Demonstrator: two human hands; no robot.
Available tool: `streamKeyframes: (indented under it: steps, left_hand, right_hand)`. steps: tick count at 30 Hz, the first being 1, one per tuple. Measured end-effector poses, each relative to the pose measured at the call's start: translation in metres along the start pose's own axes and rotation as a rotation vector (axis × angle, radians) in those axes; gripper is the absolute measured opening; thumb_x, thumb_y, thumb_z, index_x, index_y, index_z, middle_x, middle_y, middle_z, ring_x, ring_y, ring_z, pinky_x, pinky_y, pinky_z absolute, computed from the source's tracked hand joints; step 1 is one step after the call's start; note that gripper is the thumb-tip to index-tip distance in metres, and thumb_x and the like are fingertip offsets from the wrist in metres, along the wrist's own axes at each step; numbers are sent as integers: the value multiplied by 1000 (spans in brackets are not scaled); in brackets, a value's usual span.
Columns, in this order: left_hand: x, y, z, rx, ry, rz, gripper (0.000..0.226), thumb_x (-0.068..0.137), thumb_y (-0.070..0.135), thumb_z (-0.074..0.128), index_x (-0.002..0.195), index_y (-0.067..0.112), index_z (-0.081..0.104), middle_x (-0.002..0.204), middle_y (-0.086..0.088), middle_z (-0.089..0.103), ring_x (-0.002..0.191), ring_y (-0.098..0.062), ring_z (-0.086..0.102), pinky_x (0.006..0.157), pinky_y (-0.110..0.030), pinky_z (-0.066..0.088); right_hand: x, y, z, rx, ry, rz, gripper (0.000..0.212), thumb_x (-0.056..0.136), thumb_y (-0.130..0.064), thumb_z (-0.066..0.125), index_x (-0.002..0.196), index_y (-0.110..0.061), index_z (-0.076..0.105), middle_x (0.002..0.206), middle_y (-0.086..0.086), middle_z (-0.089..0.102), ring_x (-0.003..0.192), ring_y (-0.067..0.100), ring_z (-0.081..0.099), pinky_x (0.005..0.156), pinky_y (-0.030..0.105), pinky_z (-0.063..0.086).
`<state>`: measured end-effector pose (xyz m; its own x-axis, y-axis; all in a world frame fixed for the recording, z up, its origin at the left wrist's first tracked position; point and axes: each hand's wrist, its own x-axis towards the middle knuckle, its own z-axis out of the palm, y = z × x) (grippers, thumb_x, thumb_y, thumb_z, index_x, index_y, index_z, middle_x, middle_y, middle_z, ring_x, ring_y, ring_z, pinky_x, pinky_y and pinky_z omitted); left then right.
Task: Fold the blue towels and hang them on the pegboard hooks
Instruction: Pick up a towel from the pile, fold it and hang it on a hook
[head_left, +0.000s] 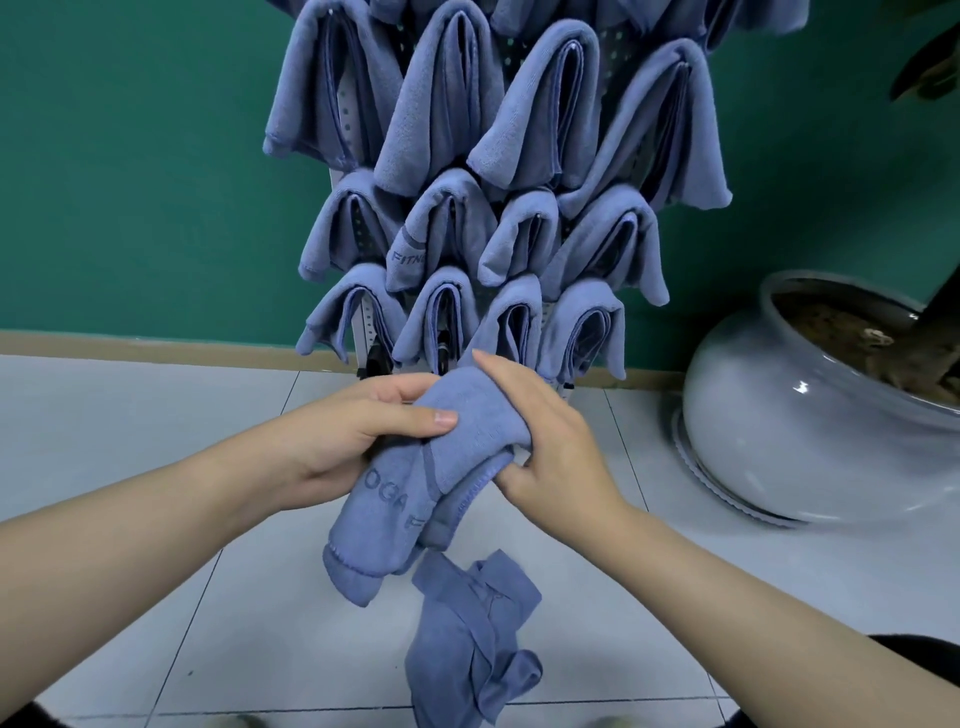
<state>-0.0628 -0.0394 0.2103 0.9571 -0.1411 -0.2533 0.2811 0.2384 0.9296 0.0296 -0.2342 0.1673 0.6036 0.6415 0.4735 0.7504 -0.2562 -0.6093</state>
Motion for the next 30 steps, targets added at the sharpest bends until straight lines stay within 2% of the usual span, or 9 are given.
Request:
streamKeyframes:
  steps: [5,8,11,14,16,19,24,26,30]
  left_hand:
    - [8,-12,3,368,286,110,36,81,27,87,111,15,72,107,-10,75,91,-17,70,81,-27,58]
    - [11,-31,8,740,572,295,24,85,30,84,104,31,69,100,0,67,78,-10,63,77,-23,52]
    - [9,-52,25,900,494,359,45,82,50,70,124,34,66,113,13,63,96,-2,62,82,-16,48]
    - [10,-64,45,948,452,353,55,86,46,71,137,40,54,123,23,54,115,10,50,94,-11,40]
    - [17,-65,58,928,498,415,44,88,33,72,124,50,52,115,27,53,116,12,46,93,-7,37]
    - [34,-67,66,869,599,453,28,92,22,64,113,41,61,105,22,59,106,8,50,82,-5,37]
    - [68,-80,56,829,733,429,23,89,21,63,109,33,60,102,14,63,91,0,58,71,-14,43]
    - [80,-81,55,818,752,428,25,89,19,62,112,29,61,102,11,64,89,-5,59,72,-26,49]
    - [104,-73,50,945,748,446,8,95,16,58,103,20,58,91,3,62,81,-18,56,64,-36,42]
  right_hand:
    - [-4,-5,-1,-53,0,167,72,76,-15,51,148,-24,54,139,-4,65,125,14,58,100,30,49]
    - [-7,-2,1,-39,25,339,59,79,-10,54,134,-30,63,110,-3,75,97,24,65,82,37,55]
    - [-1,2,-1,40,78,503,39,81,-15,50,110,-32,68,90,-6,73,85,24,65,75,43,57]
    - [4,5,-6,55,75,604,26,86,-15,53,100,-29,70,86,-7,71,83,20,65,75,43,58]
    - [4,6,-6,46,62,620,18,87,-19,56,96,-28,69,83,-8,70,82,17,64,74,42,58]
    - [1,8,-5,19,52,600,12,87,-26,59,96,-29,67,81,-9,69,82,16,64,72,40,57]
    - [3,21,-9,-83,17,527,19,88,-23,58,103,-30,67,84,-5,69,80,20,61,63,34,48]
    - [9,35,-9,-59,3,496,20,88,-17,56,103,-23,67,85,0,68,80,23,60,64,35,46]
    - [13,68,-15,-15,-25,421,24,89,-7,58,110,-17,66,92,1,67,82,20,59,66,26,44]
